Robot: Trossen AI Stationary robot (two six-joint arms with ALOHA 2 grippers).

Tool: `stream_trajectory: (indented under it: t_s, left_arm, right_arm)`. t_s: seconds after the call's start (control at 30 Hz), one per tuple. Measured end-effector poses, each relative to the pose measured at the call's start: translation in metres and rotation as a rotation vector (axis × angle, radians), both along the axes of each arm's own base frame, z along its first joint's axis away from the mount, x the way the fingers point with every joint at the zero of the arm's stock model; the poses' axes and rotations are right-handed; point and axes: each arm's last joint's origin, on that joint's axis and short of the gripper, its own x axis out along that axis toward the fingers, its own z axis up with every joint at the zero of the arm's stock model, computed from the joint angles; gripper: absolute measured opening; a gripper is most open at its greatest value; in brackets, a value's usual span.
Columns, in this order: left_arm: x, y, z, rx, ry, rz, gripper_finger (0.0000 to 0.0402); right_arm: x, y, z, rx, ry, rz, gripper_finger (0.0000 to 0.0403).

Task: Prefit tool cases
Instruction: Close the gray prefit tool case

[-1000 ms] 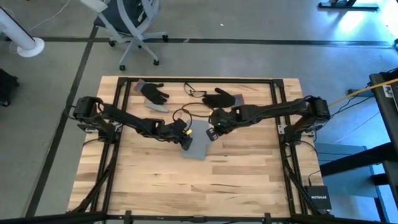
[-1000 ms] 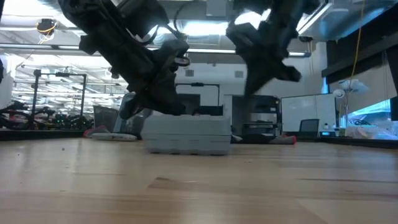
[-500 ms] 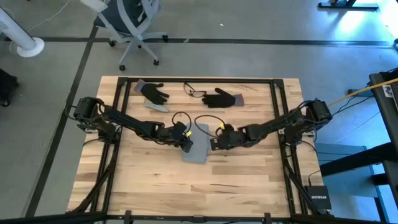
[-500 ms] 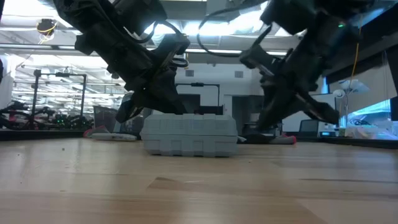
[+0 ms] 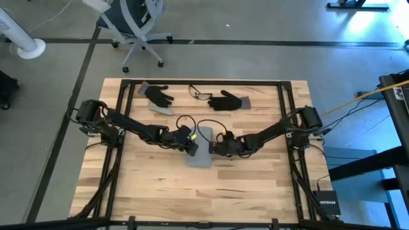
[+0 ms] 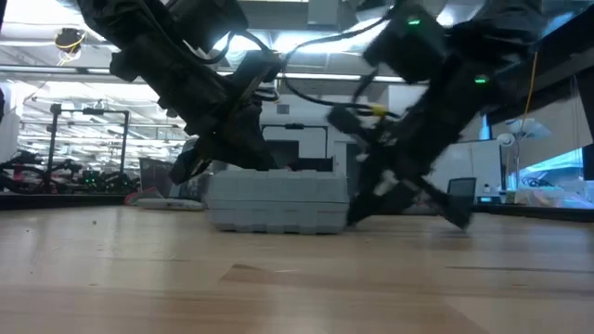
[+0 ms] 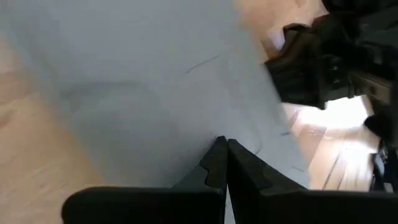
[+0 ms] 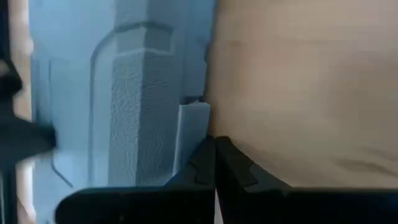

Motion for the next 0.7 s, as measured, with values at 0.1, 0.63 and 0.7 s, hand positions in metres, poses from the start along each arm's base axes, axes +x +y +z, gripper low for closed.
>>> stream_trajectory:
  t_s: [0.1, 0.63, 0.7]
  left_arm:
    - [0.004, -0.005, -0.006, -0.038, -0.025, 0.002, 0.0]
    - [0.006, -0.008, -0.006, 0.135, -0.028, -0.3, 0.0]
    - [0.005, -0.009, -0.007, 0.169, -0.021, -0.385, 0.0]
  right_arm:
    - [0.024, -0.003, 0.006, -0.037, -0.024, 0.03, 0.0]
    - [-0.022, -0.008, 0.031, -0.089, 0.041, 0.13, 0.0]
    - [-0.026, -0.007, 0.026, -0.057, 0.016, 0.141, 0.0]
